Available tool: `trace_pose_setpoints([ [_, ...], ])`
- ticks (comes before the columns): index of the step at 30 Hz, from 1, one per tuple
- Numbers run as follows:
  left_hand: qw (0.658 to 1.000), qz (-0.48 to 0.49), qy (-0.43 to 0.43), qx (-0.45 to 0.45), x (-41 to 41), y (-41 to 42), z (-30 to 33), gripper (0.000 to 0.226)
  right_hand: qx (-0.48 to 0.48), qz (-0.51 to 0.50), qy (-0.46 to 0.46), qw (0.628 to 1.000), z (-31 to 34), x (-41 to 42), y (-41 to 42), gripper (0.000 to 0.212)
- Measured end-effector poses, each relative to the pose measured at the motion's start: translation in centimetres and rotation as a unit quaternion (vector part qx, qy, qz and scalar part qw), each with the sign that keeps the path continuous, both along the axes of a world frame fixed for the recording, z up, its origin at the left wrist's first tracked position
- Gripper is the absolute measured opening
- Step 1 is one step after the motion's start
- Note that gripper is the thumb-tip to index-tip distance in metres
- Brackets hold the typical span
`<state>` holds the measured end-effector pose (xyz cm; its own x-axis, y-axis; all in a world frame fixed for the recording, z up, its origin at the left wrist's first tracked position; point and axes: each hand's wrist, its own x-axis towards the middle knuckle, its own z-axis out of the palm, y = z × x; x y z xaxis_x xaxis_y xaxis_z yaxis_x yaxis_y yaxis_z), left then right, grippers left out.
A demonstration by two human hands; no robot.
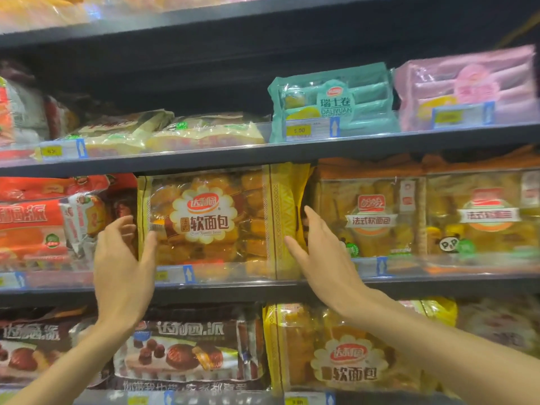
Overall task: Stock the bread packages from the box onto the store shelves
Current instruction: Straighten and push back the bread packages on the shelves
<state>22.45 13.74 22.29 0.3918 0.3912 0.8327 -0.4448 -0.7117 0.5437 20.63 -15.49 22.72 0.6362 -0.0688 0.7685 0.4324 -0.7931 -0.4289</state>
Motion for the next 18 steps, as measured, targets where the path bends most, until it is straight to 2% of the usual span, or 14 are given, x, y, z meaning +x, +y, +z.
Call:
trace_pose_setpoints([
  [5,0.990,-0.118,-0.046,0.062,-3.8,-8.7,0.1,0.036,0.002,-0.014,-0.053,0.998,0.2,-2.3,-4.9,0.054],
  [11,0.955,-0.237,-0.023,0.175,-4.9,-19.8,-1.2,0.045,0.037,-0.075,-0.096,0.992,-0.1,-4.3,-13.8,0.045],
  [15,0.958,-0.234,-0.004,0.165,-3.3,-25.0,-0.7,0.062,0.070,-0.136,-0.128,0.980,0.2,-4.6,-19.9,0.053],
  [18,0.969,-0.204,0.014,0.136,-1.9,-27.1,0.2,0.075,0.104,-0.193,-0.123,0.968,0.7,-4.3,-24.3,0.072],
])
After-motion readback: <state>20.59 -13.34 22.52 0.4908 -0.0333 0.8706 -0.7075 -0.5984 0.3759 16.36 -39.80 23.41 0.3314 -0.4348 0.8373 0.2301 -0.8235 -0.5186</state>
